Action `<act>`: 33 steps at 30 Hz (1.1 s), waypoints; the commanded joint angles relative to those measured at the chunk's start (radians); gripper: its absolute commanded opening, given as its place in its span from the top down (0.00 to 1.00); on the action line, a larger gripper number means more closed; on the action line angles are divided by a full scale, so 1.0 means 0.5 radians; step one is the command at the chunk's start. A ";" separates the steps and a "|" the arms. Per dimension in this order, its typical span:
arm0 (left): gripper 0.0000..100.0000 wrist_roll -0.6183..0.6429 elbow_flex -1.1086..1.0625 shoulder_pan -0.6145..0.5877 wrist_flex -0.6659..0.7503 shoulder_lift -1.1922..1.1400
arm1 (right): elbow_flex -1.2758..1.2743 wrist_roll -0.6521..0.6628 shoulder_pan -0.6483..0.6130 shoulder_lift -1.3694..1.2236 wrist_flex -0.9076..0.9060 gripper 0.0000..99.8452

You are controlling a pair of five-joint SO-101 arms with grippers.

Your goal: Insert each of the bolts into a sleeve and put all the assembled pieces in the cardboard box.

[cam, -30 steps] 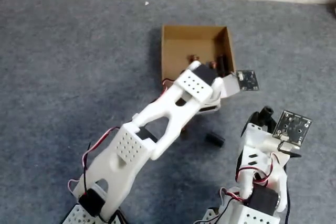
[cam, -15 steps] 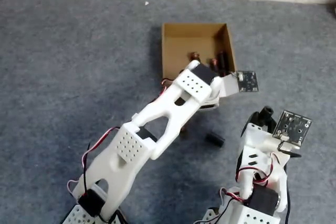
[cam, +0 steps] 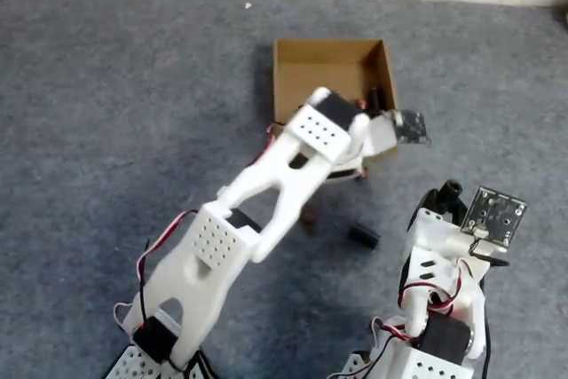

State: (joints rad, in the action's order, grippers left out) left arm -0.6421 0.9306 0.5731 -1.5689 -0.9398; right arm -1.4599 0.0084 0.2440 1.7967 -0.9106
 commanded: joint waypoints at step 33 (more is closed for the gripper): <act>0.99 0.025 0.084 0.130 0.206 -0.213 | 0.029 0.031 0.020 0.026 0.063 0.99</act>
State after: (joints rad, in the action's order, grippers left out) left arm -0.6206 0.9628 0.6206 -1.4062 -1.0641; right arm -1.4599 0.0115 0.2440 1.7967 -0.9106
